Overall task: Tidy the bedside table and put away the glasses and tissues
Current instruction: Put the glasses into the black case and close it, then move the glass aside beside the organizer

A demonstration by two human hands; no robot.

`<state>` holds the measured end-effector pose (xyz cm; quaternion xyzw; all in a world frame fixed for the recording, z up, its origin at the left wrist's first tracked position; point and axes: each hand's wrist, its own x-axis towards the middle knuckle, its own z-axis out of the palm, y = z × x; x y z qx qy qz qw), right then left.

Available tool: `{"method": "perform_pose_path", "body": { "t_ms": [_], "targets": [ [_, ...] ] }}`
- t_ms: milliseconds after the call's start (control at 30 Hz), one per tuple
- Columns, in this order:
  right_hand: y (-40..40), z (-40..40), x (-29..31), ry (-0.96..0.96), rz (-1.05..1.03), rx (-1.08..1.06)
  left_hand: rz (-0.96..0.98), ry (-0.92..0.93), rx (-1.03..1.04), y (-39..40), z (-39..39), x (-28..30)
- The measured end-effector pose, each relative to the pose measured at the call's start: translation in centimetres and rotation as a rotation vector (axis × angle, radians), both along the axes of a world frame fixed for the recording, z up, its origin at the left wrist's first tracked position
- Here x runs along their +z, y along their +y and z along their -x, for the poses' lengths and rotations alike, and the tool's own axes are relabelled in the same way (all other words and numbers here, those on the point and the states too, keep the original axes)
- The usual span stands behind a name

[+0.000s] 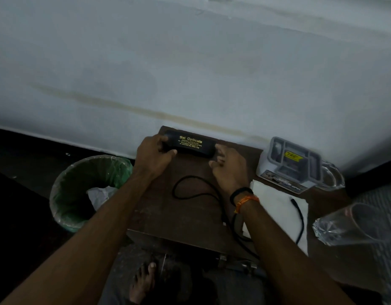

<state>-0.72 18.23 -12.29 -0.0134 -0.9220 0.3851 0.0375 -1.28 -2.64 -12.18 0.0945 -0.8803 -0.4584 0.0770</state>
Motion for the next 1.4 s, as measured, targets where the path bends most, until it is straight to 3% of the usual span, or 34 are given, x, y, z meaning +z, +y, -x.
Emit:
{"method": "perform_pose_path", "body": {
  "t_ms": [367, 700, 833, 967, 1200, 1300, 1400],
  "targets": [
    [5.1, -7.5, 2.6, 0.069, 0.079, -0.110, 0.026, -0.023, -0.406, 7.6, -3.1, 3.6],
    [12.9, -7.6, 7.7, 0.299, -0.143, -0.282, 0.086, 0.012, -0.663, 16.1, -3.4, 3.8],
    [16.6, -7.9, 10.0, 0.390, -0.129, -0.382, 0.028, 0.039, -0.762, 19.6, -3.3, 3.3],
    [20.0, -9.1, 10.3, 0.320, -0.204, -0.427, 0.056, 0.068, -0.891, 23.1, -4.0, 2.3],
    [22.2, -12.4, 9.0, 0.323, -0.311, -0.469, 0.315, 0.050, -1.054, 25.2, -6.3, -0.8],
    [22.8, -13.4, 7.7, 0.118, -0.300, -0.465, 0.375, 0.112, -1.030, 25.8, -6.8, -1.1],
    [23.1, -14.4, 6.3, -0.005, -0.122, -0.480, 0.411, 0.162, -1.006, 26.7, -7.4, -1.2]
  ]
}}
